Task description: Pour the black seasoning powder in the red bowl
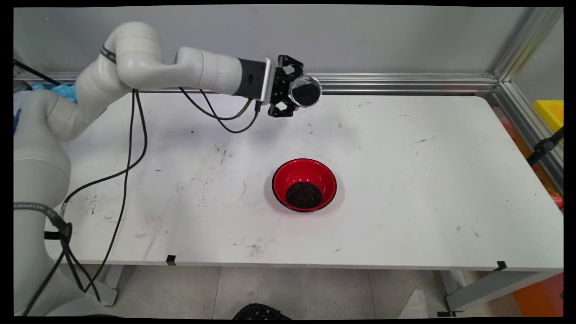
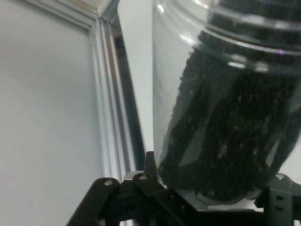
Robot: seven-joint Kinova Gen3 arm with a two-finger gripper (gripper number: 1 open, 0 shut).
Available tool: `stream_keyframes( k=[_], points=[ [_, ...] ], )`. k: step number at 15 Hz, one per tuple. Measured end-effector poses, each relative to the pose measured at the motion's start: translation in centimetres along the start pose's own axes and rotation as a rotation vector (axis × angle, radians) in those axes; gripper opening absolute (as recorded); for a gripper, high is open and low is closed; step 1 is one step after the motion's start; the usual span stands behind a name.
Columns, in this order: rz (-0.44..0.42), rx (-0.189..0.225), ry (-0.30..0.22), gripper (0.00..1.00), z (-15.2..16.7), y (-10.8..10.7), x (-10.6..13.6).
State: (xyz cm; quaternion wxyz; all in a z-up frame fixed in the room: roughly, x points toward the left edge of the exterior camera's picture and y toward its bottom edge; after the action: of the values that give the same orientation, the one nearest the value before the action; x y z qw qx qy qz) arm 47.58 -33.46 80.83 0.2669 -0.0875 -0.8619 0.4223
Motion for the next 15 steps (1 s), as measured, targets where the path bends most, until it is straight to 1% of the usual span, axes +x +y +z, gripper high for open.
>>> stream_keyframes(
  k=[1, 5, 7, 9, 12, 15],
  points=[
    [-0.045, -0.019, -0.002, 0.0, -0.4, -0.1, -0.2],
    [-0.174, -0.072, -0.007, 0.0, -1.4, -0.1, -0.9],
    [-0.258, -0.103, -0.013, 0.0, -1.9, -0.2, -1.4],
    [-0.349, -0.125, -0.021, 0.0, -2.4, -0.2, -2.2],
    [-0.462, -0.153, -0.034, 0.0, -2.9, -0.1, -3.4],
    [-0.552, -0.185, -0.043, 0.0, -2.9, 0.3, -4.4]
  ],
)
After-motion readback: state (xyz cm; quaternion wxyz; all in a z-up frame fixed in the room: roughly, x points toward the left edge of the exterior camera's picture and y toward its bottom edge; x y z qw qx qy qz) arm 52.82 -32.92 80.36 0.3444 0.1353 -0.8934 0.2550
